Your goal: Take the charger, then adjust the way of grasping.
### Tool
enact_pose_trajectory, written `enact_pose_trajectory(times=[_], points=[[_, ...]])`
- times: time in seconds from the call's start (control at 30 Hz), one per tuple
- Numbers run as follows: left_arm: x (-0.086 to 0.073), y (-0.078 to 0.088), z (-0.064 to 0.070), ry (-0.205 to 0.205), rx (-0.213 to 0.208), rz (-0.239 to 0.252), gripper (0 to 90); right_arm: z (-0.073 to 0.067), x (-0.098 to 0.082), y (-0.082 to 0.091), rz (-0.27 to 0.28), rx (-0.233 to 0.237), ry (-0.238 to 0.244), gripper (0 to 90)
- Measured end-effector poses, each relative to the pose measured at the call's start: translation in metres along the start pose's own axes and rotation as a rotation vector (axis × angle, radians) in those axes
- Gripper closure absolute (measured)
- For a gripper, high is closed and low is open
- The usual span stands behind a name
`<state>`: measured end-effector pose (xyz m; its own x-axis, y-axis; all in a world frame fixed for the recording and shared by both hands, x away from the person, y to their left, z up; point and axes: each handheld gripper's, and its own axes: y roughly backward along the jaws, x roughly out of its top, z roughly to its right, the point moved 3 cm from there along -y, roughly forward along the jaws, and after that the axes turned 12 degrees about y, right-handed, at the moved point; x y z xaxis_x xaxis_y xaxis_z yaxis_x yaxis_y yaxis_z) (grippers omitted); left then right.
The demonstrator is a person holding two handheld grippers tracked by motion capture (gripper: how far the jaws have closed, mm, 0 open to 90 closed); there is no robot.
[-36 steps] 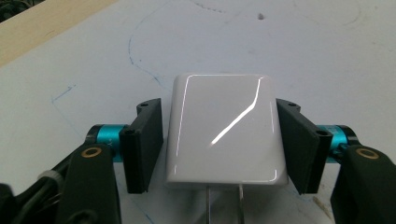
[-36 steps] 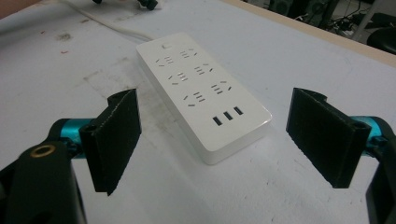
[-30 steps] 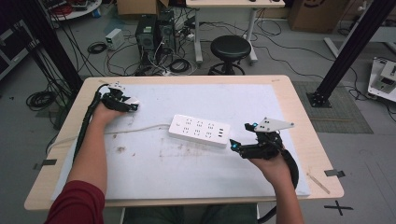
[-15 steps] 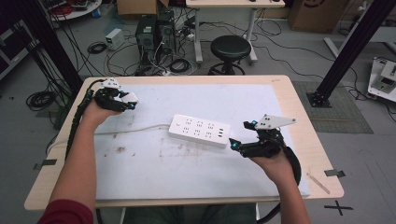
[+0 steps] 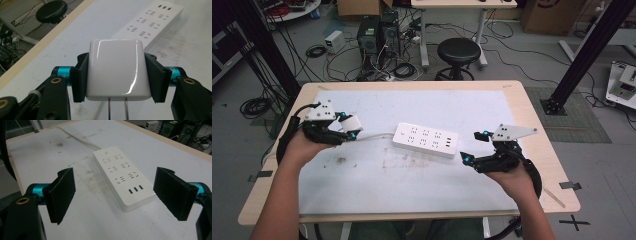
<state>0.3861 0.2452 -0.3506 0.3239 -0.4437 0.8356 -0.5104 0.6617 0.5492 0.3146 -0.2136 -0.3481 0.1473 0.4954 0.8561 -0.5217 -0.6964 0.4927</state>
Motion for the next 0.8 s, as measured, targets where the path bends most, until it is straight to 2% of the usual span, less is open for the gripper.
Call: enact_pose_trajectory(times=[0.17, 0.23, 0.33, 0.63, 0.67, 0.8], points=[[-0.003, 0.003, 0.031, -0.058, -0.042, 0.016, 42.5, -0.005, -0.002, -0.001, 0.001, 0.016, -0.005, 18.2], [-0.004, 0.003, 0.040, -0.070, -0.056, 0.019, 42.5, -0.006, -0.003, -0.001, 0.003, 0.019, -0.005, 18.2], [-0.007, 0.002, 0.052, -0.091, -0.082, 0.015, 42.5, -0.007, -0.004, -0.004, 0.002, 0.022, -0.001, 18.2], [-0.008, -0.005, 0.070, -0.128, -0.110, 0.005, 42.5, -0.009, -0.006, -0.009, -0.002, 0.041, -0.011, 18.2], [-0.007, -0.008, 0.079, -0.152, -0.119, 0.011, 42.5, -0.013, -0.004, -0.012, -0.007, 0.062, -0.006, 18.2], [-0.006, -0.017, 0.098, -0.204, -0.156, 0.024, 42.5, -0.019, -0.002, -0.017, -0.008, 0.095, -0.013, 18.2]])
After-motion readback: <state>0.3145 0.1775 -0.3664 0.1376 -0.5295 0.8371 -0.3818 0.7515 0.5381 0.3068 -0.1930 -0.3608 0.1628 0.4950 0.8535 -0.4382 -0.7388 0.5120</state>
